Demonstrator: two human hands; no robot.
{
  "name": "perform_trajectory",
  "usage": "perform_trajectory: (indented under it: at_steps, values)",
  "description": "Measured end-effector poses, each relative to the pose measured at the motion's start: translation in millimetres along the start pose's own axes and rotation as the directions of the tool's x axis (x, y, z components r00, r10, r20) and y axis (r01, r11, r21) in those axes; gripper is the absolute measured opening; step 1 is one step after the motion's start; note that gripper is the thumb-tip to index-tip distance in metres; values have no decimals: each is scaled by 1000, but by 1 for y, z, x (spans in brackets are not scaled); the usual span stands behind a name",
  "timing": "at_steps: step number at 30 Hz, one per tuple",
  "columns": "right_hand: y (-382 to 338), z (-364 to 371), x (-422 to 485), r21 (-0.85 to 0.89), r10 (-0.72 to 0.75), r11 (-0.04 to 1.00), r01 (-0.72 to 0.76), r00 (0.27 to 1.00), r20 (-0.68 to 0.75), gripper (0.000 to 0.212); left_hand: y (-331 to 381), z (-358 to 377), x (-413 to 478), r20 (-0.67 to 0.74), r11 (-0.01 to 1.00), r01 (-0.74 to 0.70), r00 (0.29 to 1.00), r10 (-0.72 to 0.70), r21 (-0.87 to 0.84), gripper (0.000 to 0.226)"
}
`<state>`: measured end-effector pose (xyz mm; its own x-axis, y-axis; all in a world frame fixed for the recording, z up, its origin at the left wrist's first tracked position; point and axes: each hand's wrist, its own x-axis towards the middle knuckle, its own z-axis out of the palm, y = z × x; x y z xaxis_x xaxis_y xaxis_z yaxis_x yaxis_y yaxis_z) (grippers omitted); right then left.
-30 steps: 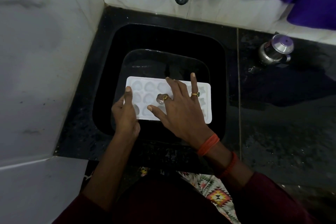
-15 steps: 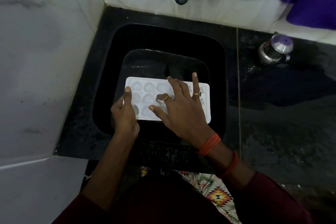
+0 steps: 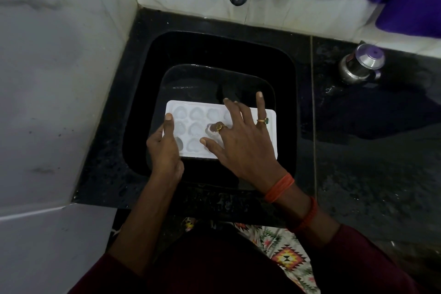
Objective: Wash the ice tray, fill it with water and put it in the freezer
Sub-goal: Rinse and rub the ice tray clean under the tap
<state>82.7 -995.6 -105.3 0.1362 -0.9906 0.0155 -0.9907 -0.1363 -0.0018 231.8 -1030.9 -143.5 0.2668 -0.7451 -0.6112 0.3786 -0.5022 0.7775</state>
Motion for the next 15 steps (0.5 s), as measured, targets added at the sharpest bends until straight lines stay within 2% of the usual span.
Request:
perform_trajectory:
  at_steps: [8, 15]
  values:
    - [5, -2, -1, -26, -9, 1000, 9, 1000, -7, 56, -1, 1, 0, -17, 1000, 5, 1000, -5, 5, 26]
    - [6, -1, -4, 36, -21, 999, 21, 1000, -15, 50, -3, 1, -1, -1, 1000, -5, 1000, 5, -8, 25]
